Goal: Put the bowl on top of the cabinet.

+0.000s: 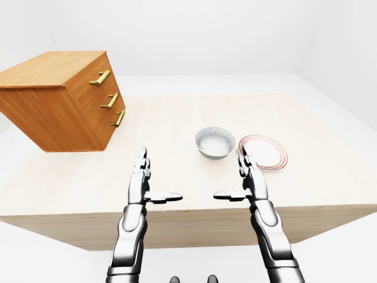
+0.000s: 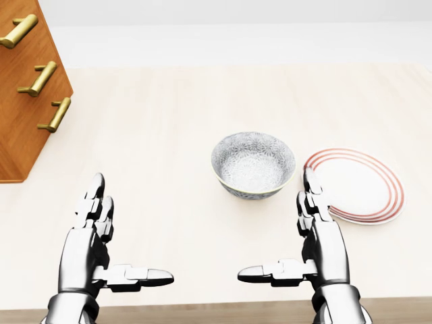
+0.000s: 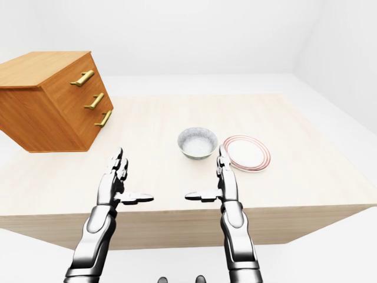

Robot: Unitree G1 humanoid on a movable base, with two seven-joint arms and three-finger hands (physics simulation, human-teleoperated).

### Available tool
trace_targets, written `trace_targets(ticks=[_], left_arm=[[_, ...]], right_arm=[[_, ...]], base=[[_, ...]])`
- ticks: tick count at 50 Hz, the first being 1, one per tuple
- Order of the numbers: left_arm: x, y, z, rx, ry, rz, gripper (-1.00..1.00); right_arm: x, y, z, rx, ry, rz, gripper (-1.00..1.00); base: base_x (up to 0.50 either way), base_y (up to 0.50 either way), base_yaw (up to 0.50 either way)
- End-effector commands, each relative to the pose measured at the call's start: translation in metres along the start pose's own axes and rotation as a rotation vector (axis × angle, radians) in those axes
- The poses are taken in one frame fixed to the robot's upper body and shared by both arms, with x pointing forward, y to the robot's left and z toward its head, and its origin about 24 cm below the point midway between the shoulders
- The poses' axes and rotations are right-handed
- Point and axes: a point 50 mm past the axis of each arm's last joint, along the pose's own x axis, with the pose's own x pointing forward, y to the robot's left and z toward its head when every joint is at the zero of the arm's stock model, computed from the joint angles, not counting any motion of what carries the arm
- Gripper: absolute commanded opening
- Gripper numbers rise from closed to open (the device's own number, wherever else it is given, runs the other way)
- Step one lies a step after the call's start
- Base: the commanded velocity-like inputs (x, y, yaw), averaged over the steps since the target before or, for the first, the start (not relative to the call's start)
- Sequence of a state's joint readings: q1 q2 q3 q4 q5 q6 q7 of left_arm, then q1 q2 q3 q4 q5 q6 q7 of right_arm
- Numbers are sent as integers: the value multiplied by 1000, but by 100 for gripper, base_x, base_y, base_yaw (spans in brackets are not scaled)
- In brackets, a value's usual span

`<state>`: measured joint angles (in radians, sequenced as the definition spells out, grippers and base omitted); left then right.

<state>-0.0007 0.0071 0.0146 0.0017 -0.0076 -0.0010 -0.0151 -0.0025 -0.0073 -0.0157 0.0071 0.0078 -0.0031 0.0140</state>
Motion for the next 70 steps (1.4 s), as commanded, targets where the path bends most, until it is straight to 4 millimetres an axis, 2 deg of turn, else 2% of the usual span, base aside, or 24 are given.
trace_targets(ticks=[1,22,23,24,28,29,30,31,32,33,34,36,37,38,40,44,45,51,58,62,68,70], left_arm=[[0,6,1,-2,-2,-2,100],[0,7,3,-17,4,-10,100],[0,8,5,-15,1,-10,100],[-3,13,18,5,-27,-3,100],[-4,15,24,5,-50,4,100],[-8,29,54,22,-177,53,100],[-9,30,56,23,-185,56,100],[-12,36,69,7,-241,78,100],[-12,36,69,6,-245,80,100],[-18,40,87,16,-320,84,100],[-20,42,93,25,-346,90,100],[-20,42,93,26,-348,91,100],[-23,55,104,35,-397,145,100],[-23,55,105,36,-400,148,100],[-33,76,130,32,-513,231,100],[-36,81,136,31,-539,255,100],[-50,94,152,-20,-635,322,100],[-67,111,176,-18,-747,377,100],[-86,123,196,-25,-856,439,100],[-93,129,202,-47,-888,469,100],[-92,128,202,-56,-886,473,100],[-93,129,203,-65,-894,470,100]], right_arm=[[1,-7,-2,2,4,-5,100],[-1,-9,5,2,-11,-10,100],[-1,-10,6,-6,-11,-14,100],[-3,-14,15,-8,-25,-22,100],[-4,-15,18,-8,-30,-28,100],[-10,-28,48,-19,-151,-74,100],[-10,-29,50,-20,-160,-76,100],[-15,-34,67,-28,-232,-93,100],[-15,-35,68,-28,-236,-94,100],[-21,-44,90,-54,-332,-131,100],[-23,-47,99,-57,-368,-141,100],[-24,-48,99,-58,-371,-142,100],[-32,-56,119,-70,-462,-176,100],[-32,-57,121,-72,-468,-178,100],[-39,-69,138,-82,-546,-221,100],[-42,-72,142,-85,-565,-231,100],[-52,-87,159,-95,-648,-288,100],[-78,-108,192,-112,-813,-364,100],[-97,-114,215,-111,-942,-390,100],[-98,-115,216,-109,-945,-395,100],[-95,-116,212,-116,-920,-396,100],[-99,-116,218,-118,-951,-395,100]], base=[[0,0,0],[0,0,0],[0,0,0],[0,0,0],[0,0,0],[0,0,0],[0,0,0],[0,0,0],[0,0,0],[0,0,0],[0,0,0],[0,0,0],[0,0,0],[0,0,0],[0,0,0],[0,0,0],[0,0,0],[0,0,0],[0,0,0],[0,0,0],[0,0,0],[0,0,0]])
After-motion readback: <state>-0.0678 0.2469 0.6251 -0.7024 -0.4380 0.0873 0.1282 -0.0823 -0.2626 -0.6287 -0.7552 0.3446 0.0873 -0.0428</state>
